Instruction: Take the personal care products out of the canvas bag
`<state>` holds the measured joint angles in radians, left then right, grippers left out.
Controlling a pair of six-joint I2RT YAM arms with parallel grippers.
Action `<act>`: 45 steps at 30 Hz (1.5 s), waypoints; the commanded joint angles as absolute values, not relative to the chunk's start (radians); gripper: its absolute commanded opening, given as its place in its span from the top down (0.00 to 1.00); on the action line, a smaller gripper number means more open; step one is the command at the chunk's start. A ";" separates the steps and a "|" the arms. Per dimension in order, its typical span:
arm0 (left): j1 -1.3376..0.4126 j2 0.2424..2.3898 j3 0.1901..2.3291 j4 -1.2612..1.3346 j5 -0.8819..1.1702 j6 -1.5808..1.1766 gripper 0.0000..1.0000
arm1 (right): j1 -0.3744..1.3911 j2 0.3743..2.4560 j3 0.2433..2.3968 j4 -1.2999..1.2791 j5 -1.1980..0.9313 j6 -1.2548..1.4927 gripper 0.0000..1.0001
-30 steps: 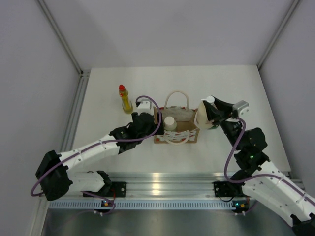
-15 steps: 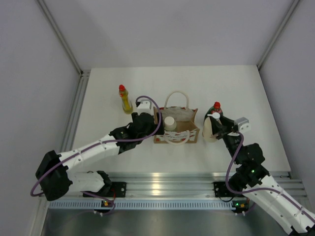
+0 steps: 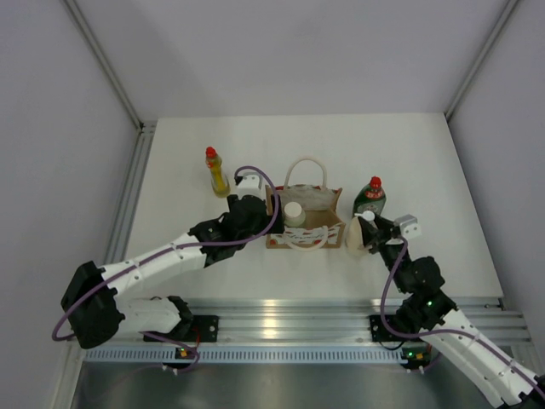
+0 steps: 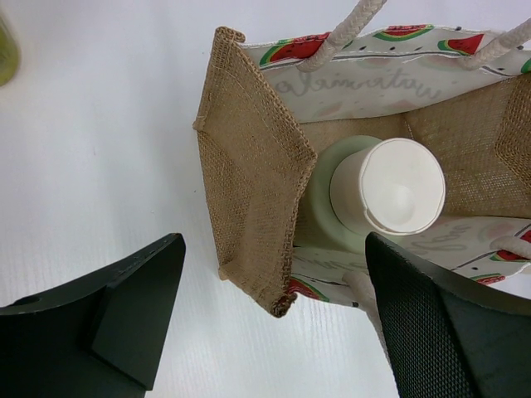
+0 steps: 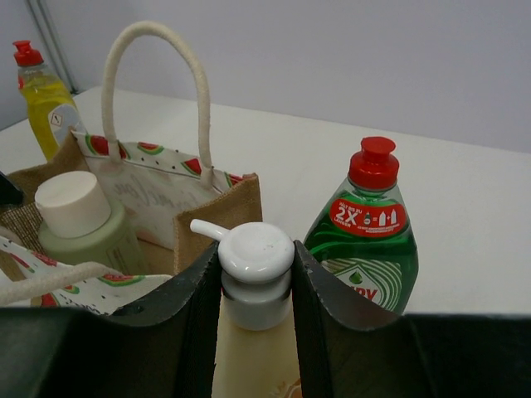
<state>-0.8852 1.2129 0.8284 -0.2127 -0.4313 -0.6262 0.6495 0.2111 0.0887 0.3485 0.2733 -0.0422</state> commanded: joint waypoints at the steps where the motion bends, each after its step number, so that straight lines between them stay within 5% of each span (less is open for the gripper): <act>1: -0.890 1.172 0.841 -0.193 -0.431 -0.617 0.06 | 0.641 0.172 0.101 0.517 0.276 -0.026 1.00; 17: -0.890 1.160 0.834 -0.192 -0.433 -0.618 0.05 | 0.643 0.006 0.009 0.351 0.224 0.035 1.00; 29: -0.890 1.131 0.828 -0.193 -0.426 -0.611 0.05 | 0.650 0.162 0.023 0.379 0.268 0.048 0.92; 33: -0.890 1.124 0.834 -0.195 -0.422 -0.604 0.04 | 0.666 0.179 0.023 0.380 0.287 0.048 0.73; 36: -0.890 1.123 0.834 -0.195 -0.419 -0.603 0.04 | 0.670 0.152 0.025 0.361 0.295 0.046 0.48; 37: -0.890 1.123 0.833 -0.193 -0.419 -0.603 0.04 | 0.672 0.128 0.028 0.353 0.301 0.048 0.32; 45: -0.890 1.126 0.833 -0.195 -0.419 -0.603 0.04 | 0.673 0.012 0.058 0.261 0.298 0.083 0.16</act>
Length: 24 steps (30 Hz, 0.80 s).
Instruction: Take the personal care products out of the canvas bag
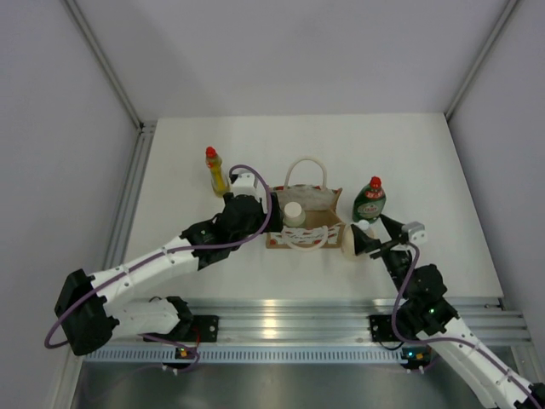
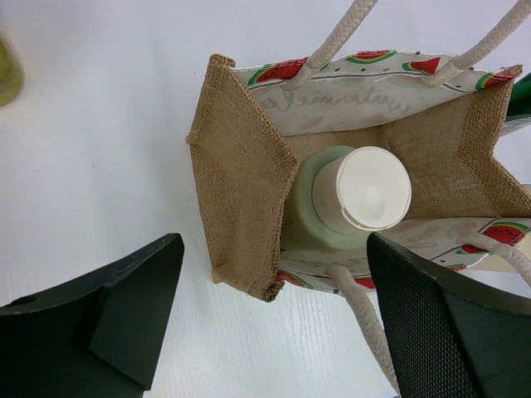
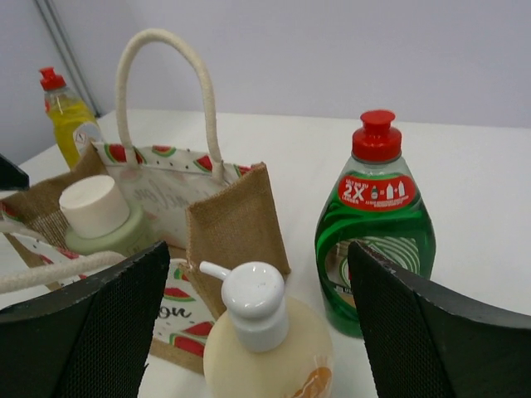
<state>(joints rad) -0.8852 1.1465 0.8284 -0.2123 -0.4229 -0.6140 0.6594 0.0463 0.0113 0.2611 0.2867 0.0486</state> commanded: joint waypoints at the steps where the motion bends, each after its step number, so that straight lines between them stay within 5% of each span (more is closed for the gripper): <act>1: -0.890 1.124 0.831 -0.195 -0.420 -0.603 0.04 | 0.672 0.006 0.073 0.243 0.293 0.089 0.15; 5: -0.890 1.105 0.825 -0.196 -0.423 -0.601 0.04 | 0.672 0.005 0.136 0.216 0.279 0.126 0.01; 8: -0.890 1.091 0.813 -0.198 -0.426 -0.604 0.04 | 0.672 0.075 0.230 0.196 0.235 0.120 0.00; 17: -0.888 1.134 0.773 -0.198 -0.476 -0.664 0.04 | 0.686 0.968 0.813 -0.178 -0.044 0.069 0.01; 24: -0.888 1.144 0.762 -0.199 -0.494 -0.722 0.05 | 0.739 1.244 1.049 -0.271 -0.020 0.090 0.01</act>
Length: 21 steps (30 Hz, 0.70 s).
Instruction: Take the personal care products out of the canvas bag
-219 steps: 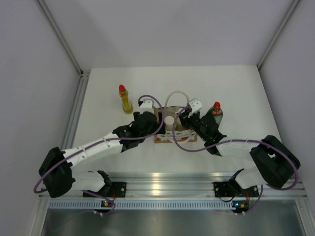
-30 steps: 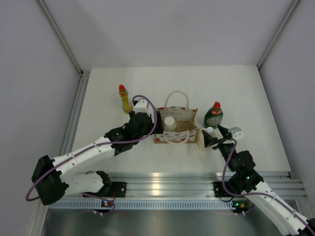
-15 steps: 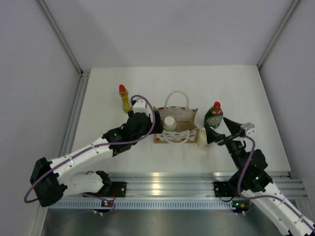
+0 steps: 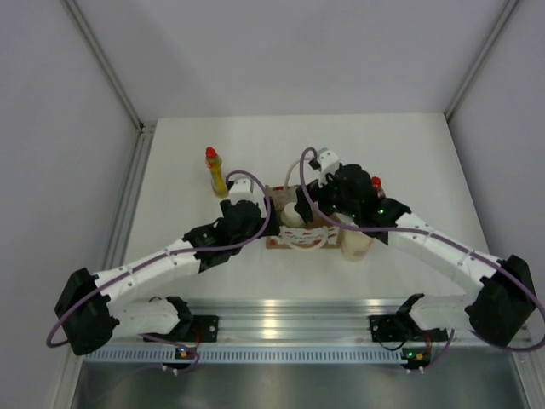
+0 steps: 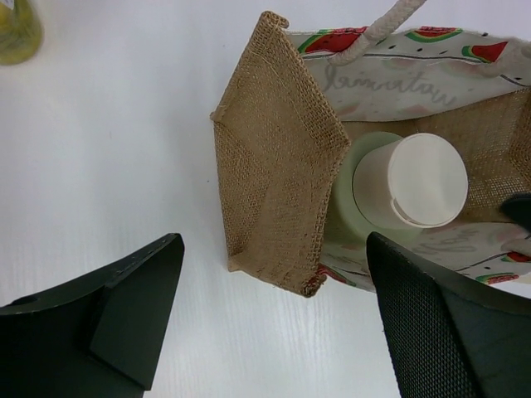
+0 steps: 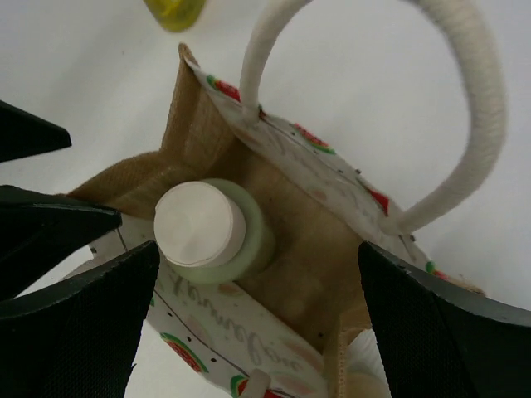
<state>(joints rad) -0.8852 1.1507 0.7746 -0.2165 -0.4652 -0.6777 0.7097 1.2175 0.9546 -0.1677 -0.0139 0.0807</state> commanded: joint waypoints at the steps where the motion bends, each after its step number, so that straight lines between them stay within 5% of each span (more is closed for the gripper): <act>1: -0.888 1.140 0.753 -0.201 -0.494 -0.729 0.05 | 0.744 1.258 1.063 -0.284 -0.014 0.094 0.01; 21: -0.890 1.089 0.696 -0.201 -0.466 -0.796 0.07 | 0.841 1.612 1.253 -0.425 0.081 0.106 0.00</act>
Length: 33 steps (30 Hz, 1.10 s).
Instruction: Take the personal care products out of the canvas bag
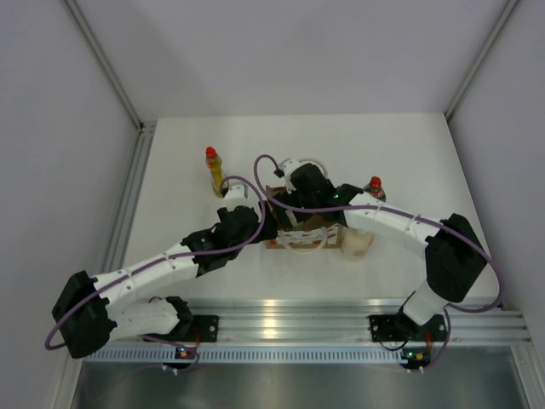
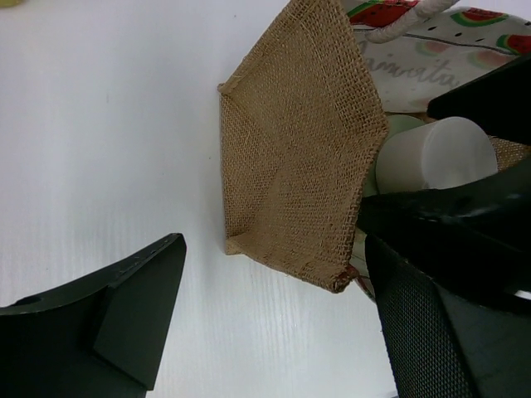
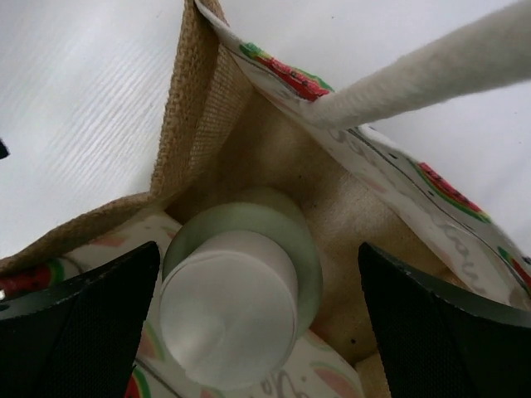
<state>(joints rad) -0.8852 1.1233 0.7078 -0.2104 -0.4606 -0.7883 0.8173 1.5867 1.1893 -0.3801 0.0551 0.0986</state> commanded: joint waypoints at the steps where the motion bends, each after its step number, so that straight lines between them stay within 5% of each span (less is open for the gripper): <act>1: -0.890 1.086 0.695 -0.199 -0.466 -0.796 0.07 | 0.841 1.621 1.256 -0.426 0.081 0.100 0.01; 9: -0.890 1.068 0.689 -0.199 -0.465 -0.801 0.08 | 0.841 1.729 1.299 -0.446 0.101 0.083 0.00; 19: -0.890 1.062 0.692 -0.199 -0.466 -0.802 0.09 | 0.841 1.756 1.295 -0.466 0.095 0.083 0.22; 26: -0.890 1.046 0.693 -0.201 -0.468 -0.802 0.09 | 0.841 1.753 1.298 -0.474 0.095 0.086 0.54; 31: -0.890 1.037 0.692 -0.201 -0.463 -0.801 0.09 | 0.841 1.717 1.304 -0.474 0.135 0.077 0.64; 33: -0.890 1.031 0.690 -0.202 -0.463 -0.799 0.09 | 0.841 1.703 1.308 -0.472 0.155 0.072 0.78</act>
